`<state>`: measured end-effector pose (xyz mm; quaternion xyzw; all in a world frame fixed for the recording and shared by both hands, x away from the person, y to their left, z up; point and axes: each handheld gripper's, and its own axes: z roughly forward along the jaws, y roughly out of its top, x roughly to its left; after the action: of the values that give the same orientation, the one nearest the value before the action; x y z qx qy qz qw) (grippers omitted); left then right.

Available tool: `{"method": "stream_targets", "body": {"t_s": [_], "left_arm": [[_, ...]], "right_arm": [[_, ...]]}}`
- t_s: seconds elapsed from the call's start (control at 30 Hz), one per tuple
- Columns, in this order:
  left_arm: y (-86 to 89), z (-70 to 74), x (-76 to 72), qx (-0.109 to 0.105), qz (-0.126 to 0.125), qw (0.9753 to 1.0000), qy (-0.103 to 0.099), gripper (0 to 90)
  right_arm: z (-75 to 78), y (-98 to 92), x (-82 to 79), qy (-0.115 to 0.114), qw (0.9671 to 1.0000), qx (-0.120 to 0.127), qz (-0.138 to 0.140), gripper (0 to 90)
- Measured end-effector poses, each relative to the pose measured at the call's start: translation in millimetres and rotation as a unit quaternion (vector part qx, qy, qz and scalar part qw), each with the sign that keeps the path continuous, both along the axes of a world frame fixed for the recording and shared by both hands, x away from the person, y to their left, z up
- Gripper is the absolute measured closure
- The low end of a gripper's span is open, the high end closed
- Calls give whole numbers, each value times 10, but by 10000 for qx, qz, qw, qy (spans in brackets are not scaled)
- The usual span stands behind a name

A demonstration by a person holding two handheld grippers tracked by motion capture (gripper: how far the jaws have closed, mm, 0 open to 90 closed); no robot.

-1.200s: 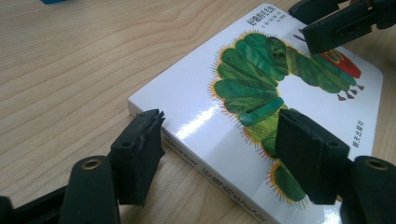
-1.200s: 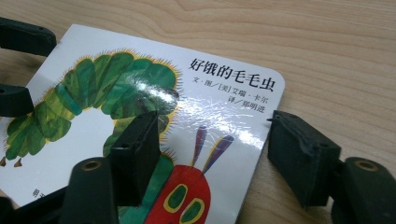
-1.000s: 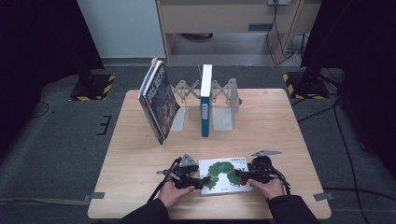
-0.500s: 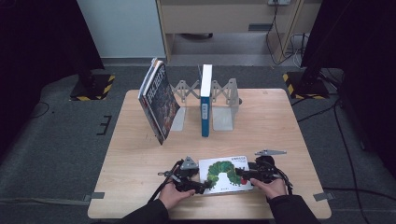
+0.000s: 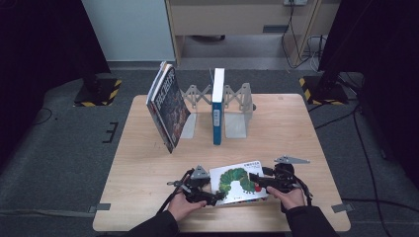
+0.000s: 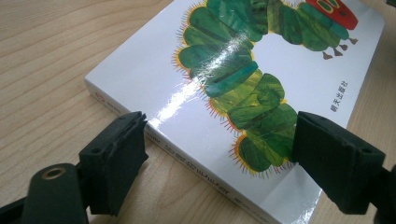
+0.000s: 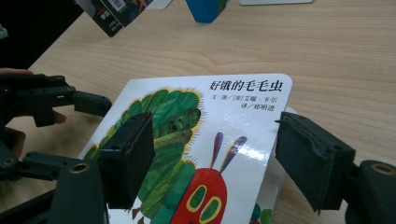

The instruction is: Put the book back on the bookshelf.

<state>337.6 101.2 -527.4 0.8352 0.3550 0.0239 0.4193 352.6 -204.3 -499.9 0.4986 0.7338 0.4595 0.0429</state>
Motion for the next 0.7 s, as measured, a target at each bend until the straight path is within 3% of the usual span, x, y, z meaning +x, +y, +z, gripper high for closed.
{"method": "stream_targets", "body": {"t_s": [0.4, 0.7], "left_arm": [[1, -8, 12, -85, 30, 10000, 28, 135], [-3, -17, 14, -104, 25, 9999, 35, 117]], "right_arm": [[68, -10, -53, -101, 9995, 298, -73, 290], [73, -21, -69, -62, 9994, 337, -68, 289]]}}
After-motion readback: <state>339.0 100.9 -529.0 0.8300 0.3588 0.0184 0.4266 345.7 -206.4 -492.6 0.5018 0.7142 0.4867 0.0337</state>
